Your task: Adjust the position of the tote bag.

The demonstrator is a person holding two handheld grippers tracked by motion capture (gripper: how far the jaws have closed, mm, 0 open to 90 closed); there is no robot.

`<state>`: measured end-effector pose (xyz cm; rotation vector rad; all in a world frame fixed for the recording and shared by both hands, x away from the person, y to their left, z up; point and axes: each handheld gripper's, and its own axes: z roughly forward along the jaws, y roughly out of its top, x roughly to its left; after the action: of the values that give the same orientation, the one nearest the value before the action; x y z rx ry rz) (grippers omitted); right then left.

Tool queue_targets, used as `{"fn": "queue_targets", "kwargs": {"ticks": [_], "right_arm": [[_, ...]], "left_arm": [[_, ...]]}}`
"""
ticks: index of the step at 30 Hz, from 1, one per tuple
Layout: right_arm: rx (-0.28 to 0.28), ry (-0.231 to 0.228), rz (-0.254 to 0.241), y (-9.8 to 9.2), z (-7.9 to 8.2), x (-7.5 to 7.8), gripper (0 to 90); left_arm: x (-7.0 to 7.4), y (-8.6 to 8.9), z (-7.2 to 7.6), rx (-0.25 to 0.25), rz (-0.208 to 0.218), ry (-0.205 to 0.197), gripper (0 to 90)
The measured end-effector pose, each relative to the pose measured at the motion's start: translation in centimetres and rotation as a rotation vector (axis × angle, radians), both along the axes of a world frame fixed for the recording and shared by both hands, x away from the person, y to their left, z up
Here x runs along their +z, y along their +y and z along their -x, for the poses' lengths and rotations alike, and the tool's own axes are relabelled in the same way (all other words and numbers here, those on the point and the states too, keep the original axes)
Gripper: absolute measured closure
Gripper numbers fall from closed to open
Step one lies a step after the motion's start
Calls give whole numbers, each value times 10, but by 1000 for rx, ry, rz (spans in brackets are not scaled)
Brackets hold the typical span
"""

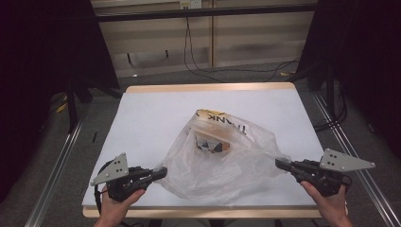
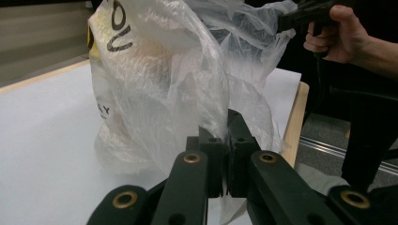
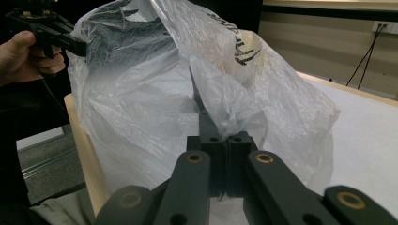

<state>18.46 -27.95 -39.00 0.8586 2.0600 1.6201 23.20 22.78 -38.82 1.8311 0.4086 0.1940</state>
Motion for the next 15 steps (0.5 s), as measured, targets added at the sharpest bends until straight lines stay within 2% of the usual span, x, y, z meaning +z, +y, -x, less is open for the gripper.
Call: {"fn": "queue_targets", "kwargs": {"ticks": [4,7,9,13,15], "right_arm": [[5,-27,-14,1,-8,9,890],[29,-43,-22,3,-14,16,891],[43,-52,-27,4,-18,20,891],[48,-68,-39,9,-26,28,891],[49,-69,-39,11,-29,31,891]], "left_arm": [[7,-1,-2,-3,1,-21,878],[9,-3,-5,-10,12,-12,878],[11,-3,-7,-11,12,-21,878],[14,-3,-12,-3,20,-23,878],[16,-3,-14,-1,10,-27,878]]}}
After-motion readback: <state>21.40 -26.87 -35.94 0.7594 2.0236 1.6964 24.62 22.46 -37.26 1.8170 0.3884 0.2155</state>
